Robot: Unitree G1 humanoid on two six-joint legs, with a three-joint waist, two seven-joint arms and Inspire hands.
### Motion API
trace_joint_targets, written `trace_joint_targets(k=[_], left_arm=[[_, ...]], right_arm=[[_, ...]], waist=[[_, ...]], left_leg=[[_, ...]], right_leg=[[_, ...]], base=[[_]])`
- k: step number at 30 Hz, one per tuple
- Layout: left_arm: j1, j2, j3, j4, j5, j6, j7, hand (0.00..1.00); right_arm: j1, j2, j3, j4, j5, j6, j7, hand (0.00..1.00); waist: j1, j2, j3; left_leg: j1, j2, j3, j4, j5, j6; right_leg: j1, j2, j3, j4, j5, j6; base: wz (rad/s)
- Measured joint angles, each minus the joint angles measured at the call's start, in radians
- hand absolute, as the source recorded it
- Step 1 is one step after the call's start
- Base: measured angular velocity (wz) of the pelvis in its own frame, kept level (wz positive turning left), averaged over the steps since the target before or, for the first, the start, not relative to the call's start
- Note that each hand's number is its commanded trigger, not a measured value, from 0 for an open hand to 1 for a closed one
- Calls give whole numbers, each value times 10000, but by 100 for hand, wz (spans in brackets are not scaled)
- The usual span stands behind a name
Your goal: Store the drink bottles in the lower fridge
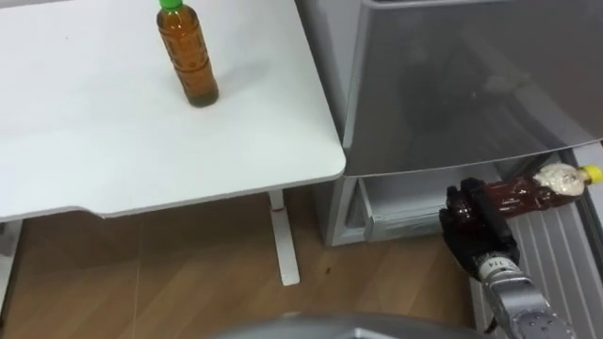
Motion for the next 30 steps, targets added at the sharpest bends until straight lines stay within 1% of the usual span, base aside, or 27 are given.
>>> trace_joint_targets(k=[2,6,7,9,10,11,12,13,14,15,17,18,19,20,21,22,24,26,27,28,29,30], left_arm=[[-3,10,3,-27,1,4,-6,0],[-10,21,-2,-74,8,72,-180,0],[-170,44,-2,-93,2,108,-239,0],[-387,69,-8,-73,6,158,-421,0],[-472,84,-8,-67,6,193,-489,0],[-784,117,-23,-46,59,218,-539,0],[-884,155,-33,1,96,225,-578,0],[-1191,263,-85,81,104,229,-590,0],[-1486,392,-90,144,106,218,-598,0],[-1615,447,-90,215,106,214,-600,0],[-2029,599,-226,447,74,117,-607,0],[-2161,608,-245,569,61,124,-626,0],[-2435,609,-334,780,29,129,-675,0],[-2659,607,-480,851,-1,142,-709,0],[-2859,611,-616,964,-27,132,-722,0],[-2971,612,-661,1057,-52,117,-722,0],[-3297,657,-934,1251,-159,86,-668,0],[-3651,688,-1321,1465,-115,28,-568,0],[-3721,701,-1404,1531,-113,-8,-561,0],[-3782,700,-1437,1548,-115,-59,-558,0],[-3789,703,-1613,1554,-138,-115,-533,0],[-3776,698,-1692,1554,-138,-129,-511,0]], right_arm=[[-355,-5,-91,619,27,0,-15,100],[-567,-7,-334,1067,323,4,-72,100],[-809,-26,-382,1392,507,-3,-78,100],[-1498,-100,-451,2108,579,0,-133,100],[-2071,-169,-454,2683,549,0,-140,100],[-2654,-237,-450,3253,557,2,-129,100],[-2928,-277,-450,3537,552,2,-129,100],[-3426,-349,-448,4014,549,3,-130,100],[-3764,-399,-446,4306,549,22,-129,100],[-3943,-411,-446,4446,562,34,-103,100],[-4434,-488,-455,4994,537,26,300,100],[-4557,-530,-456,5115,534,26,294,100],[-4845,-604,-457,5343,553,20,292,100],[-5108,-659,-457,5544,553,23,295,100],[-5366,-678,-453,5817,545,36,305,100],[-5477,-679,-453,5956,545,61,305,100],[-5656,-688,-426,6239,545,159,303,100],[-5853,-695,-386,6726,37,196,303,100],[-5900,-695,-357,6846,-146,207,301,100],[-5958,-695,-317,6912,-338,267,290,100],[-6039,-694,-317,6975,-382,285,290,100],[-6095,-697,-318,7018,-393,290,285,100]], waist=[[-2,-40,7],[150,-13,2],[172,-4,7],[198,21,8],[213,40,20],[228,70,35],[232,112,32],[262,107,75],[340,74,119],[414,82,125],[499,58,192],[502,65,199],[519,100,222],[528,139,266],[568,162,286],[591,166,300],[797,159,310],[1081,138,329],[1125,122,334],[1294,109,339],[1365,108,341],[1395,102,351]], left_leg=[[-186,-10,-186,115,-1,2],[-583,-7,-341,287,1,2],[-845,-7,-404,433,1,2],[-1340,-2,-455,629,16,23],[-1639,-2,-467,740,35,46],[-2012,-3,-538,913,40,55],[-2196,-5,-576,1004,44,62],[-2567,-12,-655,1190,51,72],[-2911,-22,-691,1349,63,89],[-3088,-22,-691,1454,63,89],[-3786,-5,-740,1849,66,93],[-3981,-1,-742,1979,65,93],[-4405,0,-742,2227,67,101],[-4812,2,-743,2473,79,127],[-5174,0,-749,2674,96,156],[-5330,-5,-750,2759,104,170],[-5815,-11,-713,2973,110,195],[-6375,-36,-701,3177,172,238],[-6518,-40,-692,3221,198,230],[-6835,-46,-689,3307,255,217],[-7151,-75,-690,3342,340,203],[-7275,-110,-697,3339,390,205]], right_leg=[[-52,-10,-167,-17,0,-2],[-385,-17,-326,79,-12,-30],[-611,-44,-426,210,-23,-47],[-1070,-54,-466,451,-22,-58],[-1374,-74,-483,604,-12,-72],[-1743,-98,-533,788,-10,-77],[-1917,-112,-567,890,-11,-79],[-2251,-153,-663,1102,-34,-108],[-2652,-194,-670,1413,-104,-136],[-2866,-214,-666,1604,-139,-148],[-3538,-285,-750,2151,-172,-188],[-3722,-295,-746,2248,-173,-190],[-4122,-332,-745,2473,-177,-198],[-4511,-364,-741,2689,-180,-207],[-4868,-386,-731,2895,-187,-225],[-5042,-407,-721,3002,-197,-240],[-5587,-487,-710,3355,-299,-282],[-6261,-533,-628,3759,-374,-283],[-6449,-546,-609,3862,-378,-291],[-6811,-569,-592,4037,-383,-302],[-7189,-637,-619,4185,-370,-332],[-7334,-693,-640,4279,-370,-357]], base=[[21],[14],[12],[10],[7],[9],[15],[16],[11],[5],[0],[0],[0],[0],[0],[0],[0],[0],[0],[-5],[0],[7]])
